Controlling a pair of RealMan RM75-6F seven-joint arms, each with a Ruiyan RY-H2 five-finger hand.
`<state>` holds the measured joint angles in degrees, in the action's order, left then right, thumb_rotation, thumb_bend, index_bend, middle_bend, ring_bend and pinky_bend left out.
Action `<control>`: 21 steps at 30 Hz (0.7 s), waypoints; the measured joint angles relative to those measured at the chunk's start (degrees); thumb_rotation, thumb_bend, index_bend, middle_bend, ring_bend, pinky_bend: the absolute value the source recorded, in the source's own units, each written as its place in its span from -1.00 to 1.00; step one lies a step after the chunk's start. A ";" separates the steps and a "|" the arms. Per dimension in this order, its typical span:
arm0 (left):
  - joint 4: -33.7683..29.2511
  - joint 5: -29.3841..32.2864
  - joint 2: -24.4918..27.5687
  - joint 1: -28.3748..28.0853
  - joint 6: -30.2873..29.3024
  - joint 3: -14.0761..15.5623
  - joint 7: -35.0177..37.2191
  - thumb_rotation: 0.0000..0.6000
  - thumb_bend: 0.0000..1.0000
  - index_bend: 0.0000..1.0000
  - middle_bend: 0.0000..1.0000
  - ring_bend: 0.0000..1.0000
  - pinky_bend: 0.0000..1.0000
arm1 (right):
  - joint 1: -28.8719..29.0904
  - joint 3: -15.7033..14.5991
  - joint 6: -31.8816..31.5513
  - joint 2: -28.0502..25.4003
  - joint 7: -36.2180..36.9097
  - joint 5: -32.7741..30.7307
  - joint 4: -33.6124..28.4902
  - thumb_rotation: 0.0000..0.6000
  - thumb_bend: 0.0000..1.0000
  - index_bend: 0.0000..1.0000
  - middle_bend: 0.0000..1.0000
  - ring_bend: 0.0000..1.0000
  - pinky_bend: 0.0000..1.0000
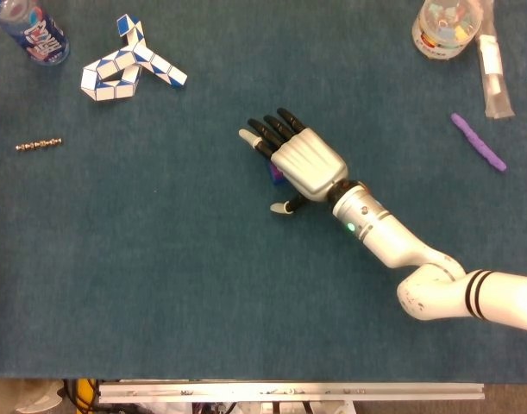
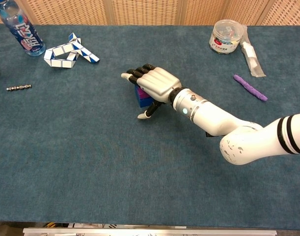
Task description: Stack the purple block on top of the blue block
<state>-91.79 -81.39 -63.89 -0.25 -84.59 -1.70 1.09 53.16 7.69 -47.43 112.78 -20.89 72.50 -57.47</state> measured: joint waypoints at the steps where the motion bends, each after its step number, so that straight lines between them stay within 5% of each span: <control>1: 0.00 -0.03 0.01 0.00 0.00 0.01 0.03 1.00 -0.66 -0.59 -0.63 -0.61 -0.38 | -0.09 0.06 -0.19 -0.07 0.15 0.20 -0.20 0.23 -1.00 -1.00 -1.00 -1.00 -1.00; 21: -0.33 -0.06 0.38 0.14 -0.05 0.09 0.44 1.00 -0.66 -0.59 -0.63 -0.61 -0.38 | -0.26 2.14 2.15 -0.77 0.89 -1.89 -1.66 0.22 -1.00 -1.00 -1.00 -1.00 -1.00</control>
<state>-92.12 -81.44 -63.51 -0.10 -84.64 -1.61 1.53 52.90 9.83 -45.27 112.01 -20.00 70.61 -59.13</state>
